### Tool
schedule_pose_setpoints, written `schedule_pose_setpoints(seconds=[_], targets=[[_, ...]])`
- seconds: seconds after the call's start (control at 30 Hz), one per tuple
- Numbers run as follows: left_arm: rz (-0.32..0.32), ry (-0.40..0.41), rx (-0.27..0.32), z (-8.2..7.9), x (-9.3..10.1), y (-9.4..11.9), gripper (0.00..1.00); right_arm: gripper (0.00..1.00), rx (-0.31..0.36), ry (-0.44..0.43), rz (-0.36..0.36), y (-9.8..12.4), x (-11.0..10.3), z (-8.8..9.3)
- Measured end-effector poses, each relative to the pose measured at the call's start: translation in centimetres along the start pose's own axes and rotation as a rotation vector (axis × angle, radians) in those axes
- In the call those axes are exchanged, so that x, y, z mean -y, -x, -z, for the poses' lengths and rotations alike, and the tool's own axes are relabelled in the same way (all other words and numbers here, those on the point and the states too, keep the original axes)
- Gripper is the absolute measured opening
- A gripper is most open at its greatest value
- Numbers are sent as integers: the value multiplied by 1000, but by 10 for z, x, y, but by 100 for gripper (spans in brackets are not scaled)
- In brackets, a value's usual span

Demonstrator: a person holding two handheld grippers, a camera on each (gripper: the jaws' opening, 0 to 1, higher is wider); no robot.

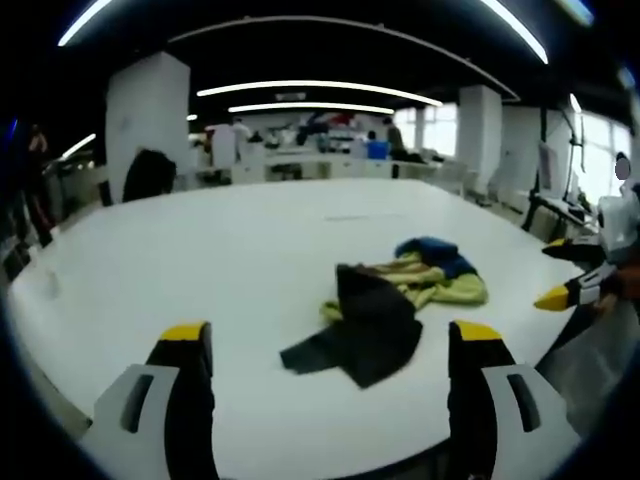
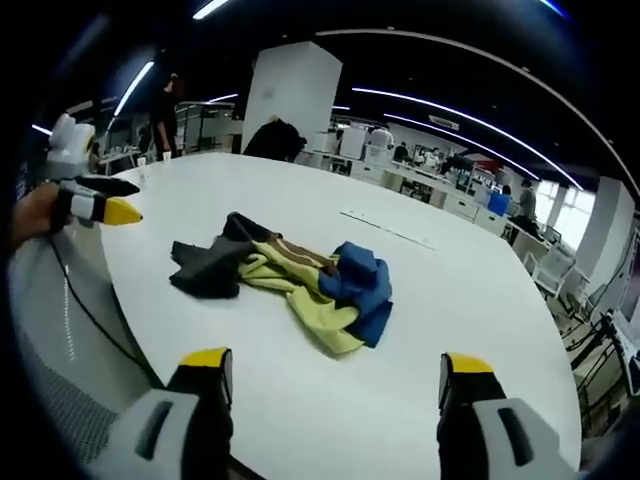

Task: Fold the garment on the visible template until the final outline fits inside the template.

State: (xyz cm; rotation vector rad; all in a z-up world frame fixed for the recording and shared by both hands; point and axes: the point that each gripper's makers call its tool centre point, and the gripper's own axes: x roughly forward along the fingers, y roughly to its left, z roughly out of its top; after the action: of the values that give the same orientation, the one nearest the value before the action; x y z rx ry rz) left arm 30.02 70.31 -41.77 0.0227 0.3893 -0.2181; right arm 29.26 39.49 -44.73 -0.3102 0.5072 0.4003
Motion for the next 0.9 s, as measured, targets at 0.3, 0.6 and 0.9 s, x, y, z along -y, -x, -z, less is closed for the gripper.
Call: schedule_pose_setpoints(seconds=[0.3, 0.6, 0.9], targets=[[2, -3, -2, 0, 1, 1, 94, 84, 16, -39, -10, 1, 0, -2], [3, -5, -1, -1, 2, 2, 94, 84, 26, -58, 5, 2, 3, -3], [18, -1, 4, -2, 3, 1, 92, 85, 28, -86, 36, 3, 12, -2]])
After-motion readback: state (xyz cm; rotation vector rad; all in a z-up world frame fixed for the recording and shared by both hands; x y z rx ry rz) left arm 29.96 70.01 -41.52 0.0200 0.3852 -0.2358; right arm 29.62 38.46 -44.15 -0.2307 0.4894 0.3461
